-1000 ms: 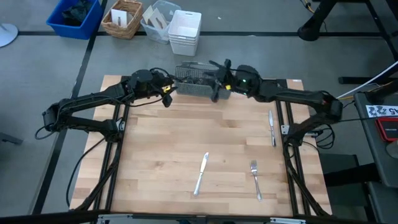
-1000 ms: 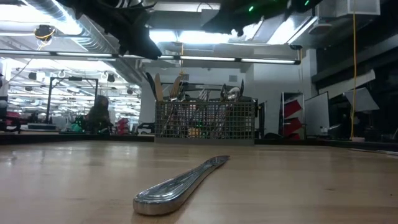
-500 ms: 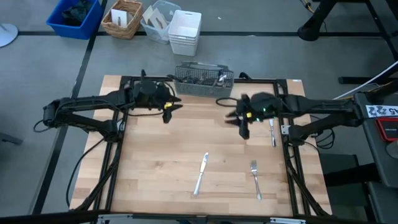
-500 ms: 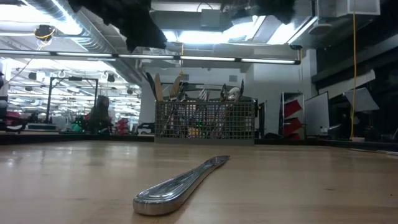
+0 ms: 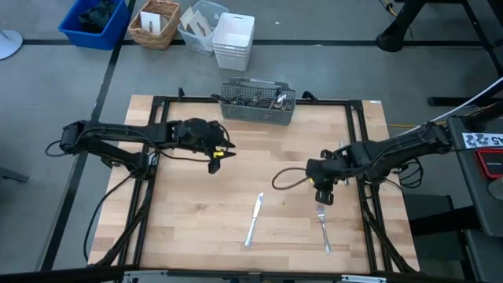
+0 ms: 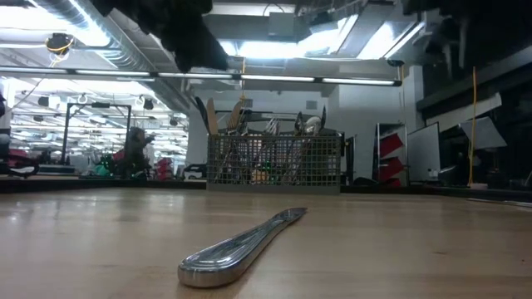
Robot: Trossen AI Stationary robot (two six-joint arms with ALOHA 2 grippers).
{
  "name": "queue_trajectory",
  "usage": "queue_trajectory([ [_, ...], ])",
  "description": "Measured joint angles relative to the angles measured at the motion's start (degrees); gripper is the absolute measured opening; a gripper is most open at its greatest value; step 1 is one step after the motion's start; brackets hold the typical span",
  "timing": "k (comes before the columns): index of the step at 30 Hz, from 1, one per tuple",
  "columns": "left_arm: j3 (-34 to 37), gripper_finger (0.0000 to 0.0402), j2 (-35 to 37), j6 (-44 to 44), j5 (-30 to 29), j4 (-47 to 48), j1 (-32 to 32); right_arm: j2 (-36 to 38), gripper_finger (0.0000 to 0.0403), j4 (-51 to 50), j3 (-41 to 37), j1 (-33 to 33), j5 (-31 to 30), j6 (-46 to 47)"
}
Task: Sort silverware
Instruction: Put the fork into the gray silverware organizer
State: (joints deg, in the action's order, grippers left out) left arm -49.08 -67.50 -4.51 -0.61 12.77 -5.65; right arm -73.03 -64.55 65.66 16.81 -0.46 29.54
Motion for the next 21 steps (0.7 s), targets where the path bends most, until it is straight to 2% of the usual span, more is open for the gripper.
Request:
queue_trajectory([
  [10, 0.02, 0.0133, -6.38, 0.0, -0.02, -0.47, 2.66, -0.37, 0.0121, 6.96, -11.29, 2.72, 4.42, 0.04],
  [21, 0.02, 0.0133, -7.28, -0.02, -0.03, -3.5, 3.32, -0.37, 0.0121, 13.66, -21.57, 2.72, 9.11, 0.02],
])
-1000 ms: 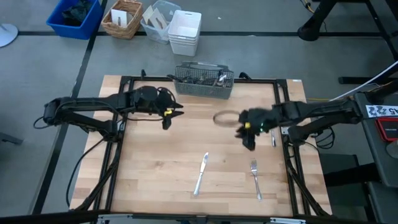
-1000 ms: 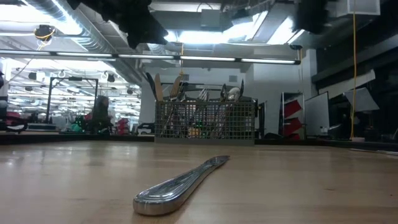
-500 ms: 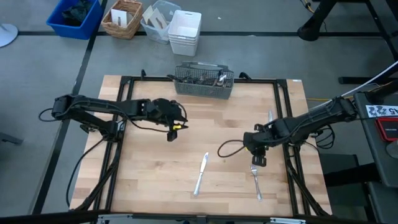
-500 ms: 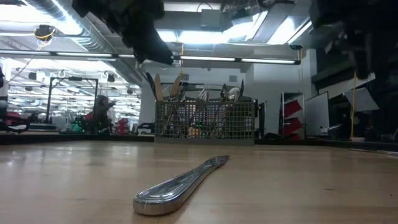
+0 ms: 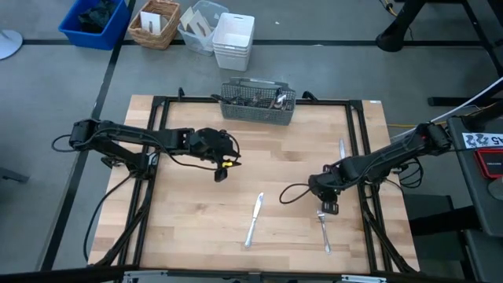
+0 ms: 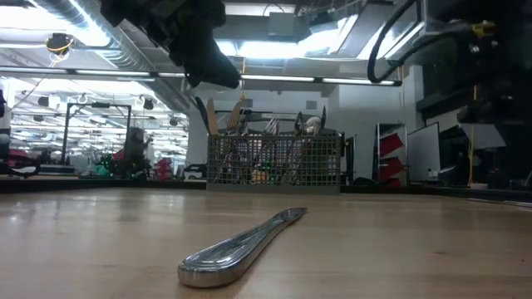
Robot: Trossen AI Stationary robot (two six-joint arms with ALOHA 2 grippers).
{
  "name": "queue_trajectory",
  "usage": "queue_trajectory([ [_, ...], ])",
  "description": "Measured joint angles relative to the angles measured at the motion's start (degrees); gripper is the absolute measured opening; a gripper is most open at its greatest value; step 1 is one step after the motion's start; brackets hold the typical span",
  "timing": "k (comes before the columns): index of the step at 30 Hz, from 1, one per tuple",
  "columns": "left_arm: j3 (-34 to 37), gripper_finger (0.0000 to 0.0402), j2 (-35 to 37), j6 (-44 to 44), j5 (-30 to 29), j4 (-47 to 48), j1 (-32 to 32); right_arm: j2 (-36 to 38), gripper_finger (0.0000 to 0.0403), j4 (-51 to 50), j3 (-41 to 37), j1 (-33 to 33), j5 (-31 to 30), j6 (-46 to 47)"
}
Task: Sort silverware
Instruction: Put the fork into the gray silverware organizer
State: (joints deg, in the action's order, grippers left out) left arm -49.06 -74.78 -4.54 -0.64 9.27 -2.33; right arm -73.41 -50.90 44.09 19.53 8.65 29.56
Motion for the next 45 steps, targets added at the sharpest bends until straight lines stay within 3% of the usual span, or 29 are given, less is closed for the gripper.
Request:
queue_trajectory([
  [5, 0.0, 0.0133, 0.0, 0.0, 0.0, -0.03, 0.0, 0.0, 0.0121, 4.88, -2.73, 0.0, 4.31, 0.0],
  [28, 0.0, 0.0133, 0.0, -0.17, 0.0, -0.06, 0.0, 0.0, 0.0119, 18.32, -11.1, -0.04, 7.49, 0.2],
  [32, 0.0, 0.0133, 0.0, -0.17, 0.0, -0.04, 0.0, 0.0, 0.0093, 18.24, -11.32, -0.04, 7.49, 0.73],
  [39, 0.0, 0.0133, 0.0, 0.0, -0.02, -0.04, 0.0, 0.07, 0.0012, 18.72, -11.21, -0.04, 8.54, 0.9],
  [45, 0.0, 0.0133, 0.71, -2.48, -0.37, 1.36, -0.23, 0.04, 0.0016, 21.89, -10.84, -0.04, 7.59, 2.0],
])
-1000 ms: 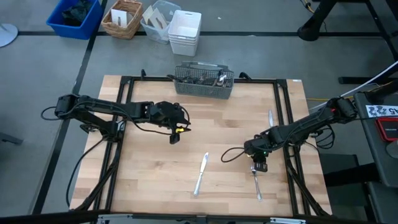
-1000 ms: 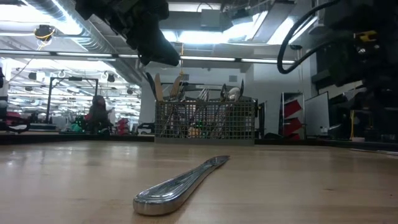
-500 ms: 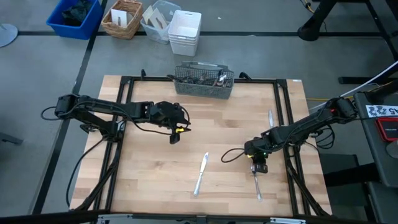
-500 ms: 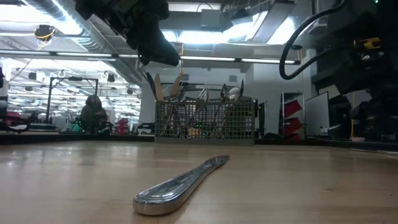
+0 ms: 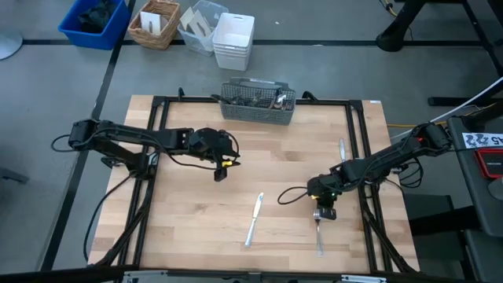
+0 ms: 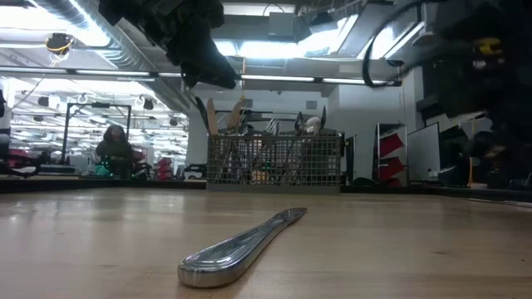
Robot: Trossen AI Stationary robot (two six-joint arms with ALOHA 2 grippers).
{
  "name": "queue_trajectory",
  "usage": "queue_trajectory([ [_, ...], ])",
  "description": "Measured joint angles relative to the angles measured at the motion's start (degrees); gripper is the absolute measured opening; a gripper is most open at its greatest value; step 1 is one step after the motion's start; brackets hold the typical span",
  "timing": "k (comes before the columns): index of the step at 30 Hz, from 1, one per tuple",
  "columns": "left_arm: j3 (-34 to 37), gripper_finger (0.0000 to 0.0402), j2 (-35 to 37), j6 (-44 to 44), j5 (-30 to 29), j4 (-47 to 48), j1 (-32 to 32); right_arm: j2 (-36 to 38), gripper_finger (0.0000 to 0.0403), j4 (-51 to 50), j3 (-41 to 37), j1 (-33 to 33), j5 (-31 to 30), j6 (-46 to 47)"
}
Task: Sort silverware
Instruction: Put the fork into the gray silverware organizer
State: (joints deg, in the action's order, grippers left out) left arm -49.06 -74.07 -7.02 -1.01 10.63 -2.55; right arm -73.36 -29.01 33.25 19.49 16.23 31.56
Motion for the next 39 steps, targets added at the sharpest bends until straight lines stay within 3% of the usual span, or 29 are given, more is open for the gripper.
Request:
queue_trajectory([
  [9, 0.0, 0.0133, 4.34, 0.19, -1.36, 5.74, -2.63, 0.0, 0.0005, -1.06, 9.74, -0.96, -11.46, -7.07],
  [12, 0.0, 0.0133, 5.46, 3.24, -1.47, 5.86, -3.96, 0.0, 0.0004, -4.26, 15.15, -2.53, -18.92, -12.42],
  [18, 0.11, 0.0133, 6.23, 5.84, -1.49, 5.35, -6.34, -0.02, 0.0002, -7.28, 25.95, -6.2, -30.99, -28.53],
  [23, 5.37, 0.0133, 6.2, 2.86, -1.42, 0.69, -7.4, -0.02, 0.0002, -6.54, 33.01, -9.66, -40.57, -42.36],
  [28, 13.08, 0.0133, 6.15, 0.1, -1.34, -9.68, -7.08, 0.0, 0.0001, 4.48, 35.5, -14.62, -51.06, -58.58],
  [35, 24.42, 0.0133, 6.09, 0.08, -1.33, -33.77, -6.0, -0.82, 0.0001, 20.61, 35.49, -24.07, -51.21, -75.83],
  [39, 27.72, 0.0133, 6.09, -0.14, -1.31, -40.98, -6.0, -2.91, 0.0001, 26.31, 35.5, -29.49, -46.16, -80.13],
])
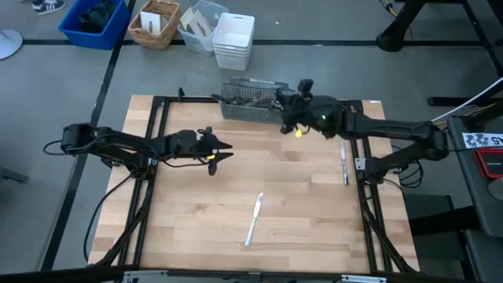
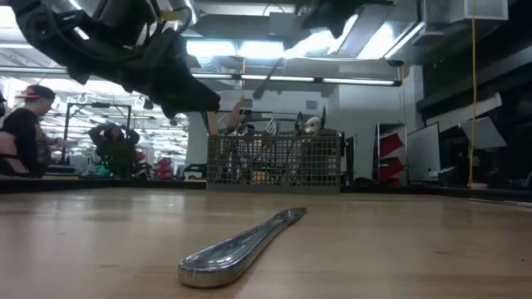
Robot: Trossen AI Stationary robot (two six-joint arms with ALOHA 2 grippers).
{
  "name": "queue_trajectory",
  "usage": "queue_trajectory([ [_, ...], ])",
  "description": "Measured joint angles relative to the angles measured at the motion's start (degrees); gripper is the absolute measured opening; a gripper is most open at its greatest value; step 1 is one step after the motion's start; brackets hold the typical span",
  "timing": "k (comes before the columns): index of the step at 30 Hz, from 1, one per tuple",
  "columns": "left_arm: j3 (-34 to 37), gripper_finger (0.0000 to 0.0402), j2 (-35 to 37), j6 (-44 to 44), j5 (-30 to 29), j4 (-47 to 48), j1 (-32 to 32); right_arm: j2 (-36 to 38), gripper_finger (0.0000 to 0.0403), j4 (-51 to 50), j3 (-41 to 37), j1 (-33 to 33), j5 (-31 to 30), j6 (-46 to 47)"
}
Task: Sort silverware
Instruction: Put the fork into the gray silverware organizer
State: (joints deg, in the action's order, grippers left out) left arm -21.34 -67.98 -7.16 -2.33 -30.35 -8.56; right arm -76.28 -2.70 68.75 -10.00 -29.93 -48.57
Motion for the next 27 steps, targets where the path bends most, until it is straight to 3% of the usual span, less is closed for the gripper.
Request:
queue_trajectory([
  [9, 0.74, 0.0133, 0.0, 0.11, 0.0, -2.14, 0.0, -9.37, 0.0001, 7.77, -0.04, -7.52, 2.51, -11.57],
  [19, 0.74, 0.0133, 0.0, 0.11, -0.02, -2.1, 0.0, -17.34, 0.0001, 13.75, -0.04, -8.5, 8.59, -23.81],
  [27, 0.74, 0.0133, 0.0, 0.11, -0.02, -2.08, 0.0, -21.59, 0.0017, 13.35, -0.04, -8.54, 9.1, -25.43],
])
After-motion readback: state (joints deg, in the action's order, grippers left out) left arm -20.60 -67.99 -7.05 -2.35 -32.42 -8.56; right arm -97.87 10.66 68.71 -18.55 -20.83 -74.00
